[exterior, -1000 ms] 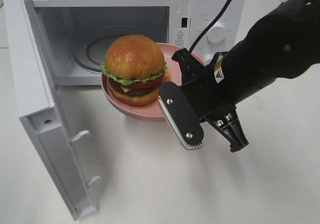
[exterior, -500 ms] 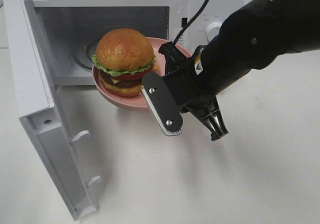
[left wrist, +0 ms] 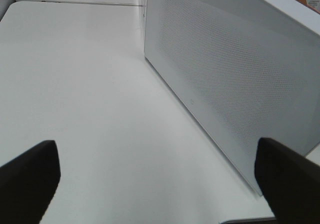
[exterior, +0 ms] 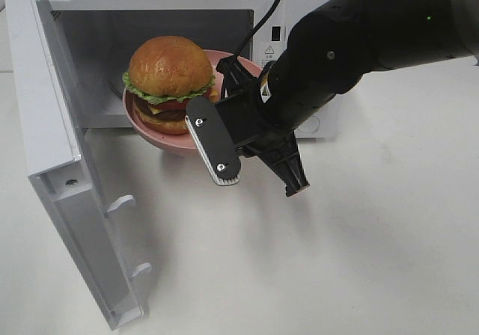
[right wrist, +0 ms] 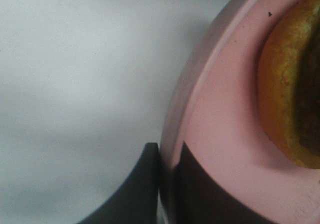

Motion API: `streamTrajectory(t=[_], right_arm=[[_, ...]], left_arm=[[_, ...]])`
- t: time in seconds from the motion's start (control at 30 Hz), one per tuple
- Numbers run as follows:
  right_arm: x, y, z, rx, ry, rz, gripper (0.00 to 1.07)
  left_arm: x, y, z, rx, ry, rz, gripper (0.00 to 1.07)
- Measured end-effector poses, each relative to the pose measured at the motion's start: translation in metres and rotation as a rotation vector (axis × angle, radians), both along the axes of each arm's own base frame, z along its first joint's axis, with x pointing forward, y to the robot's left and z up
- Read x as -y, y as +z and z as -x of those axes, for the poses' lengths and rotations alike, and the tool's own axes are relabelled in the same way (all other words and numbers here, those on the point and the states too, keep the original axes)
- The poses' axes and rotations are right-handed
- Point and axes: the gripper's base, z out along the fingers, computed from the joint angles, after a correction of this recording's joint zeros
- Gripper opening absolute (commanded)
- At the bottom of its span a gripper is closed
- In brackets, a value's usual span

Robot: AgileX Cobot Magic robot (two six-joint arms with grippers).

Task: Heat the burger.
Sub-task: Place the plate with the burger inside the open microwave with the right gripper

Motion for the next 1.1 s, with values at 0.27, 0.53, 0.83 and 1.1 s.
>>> streamTrajectory(t=[0.27,0.53,0.83,1.1], right_arm=[[-0.012,-0.004,-0.014,0.001,-0.02,-0.016,0.0],[-0.023,-0.009,-0.027,0.002,-0.038,-0.029,0.0],[-0.037,-0.018,-0.045,-0.01,-0.095,-0.039,0.0],[-0.048,-0.024,-0.062,-0.015,-0.152,-0.039,0.0]], left_arm=[[0.0,0.0,0.0,0.0,0.0,0.0,0.98],[0.0,0.0,0.0,0.0,0.0,0.0,0.98],[0.0,0.0,0.0,0.0,0.0,0.0,0.98],[0.0,0.0,0.0,0.0,0.0,0.0,0.98]])
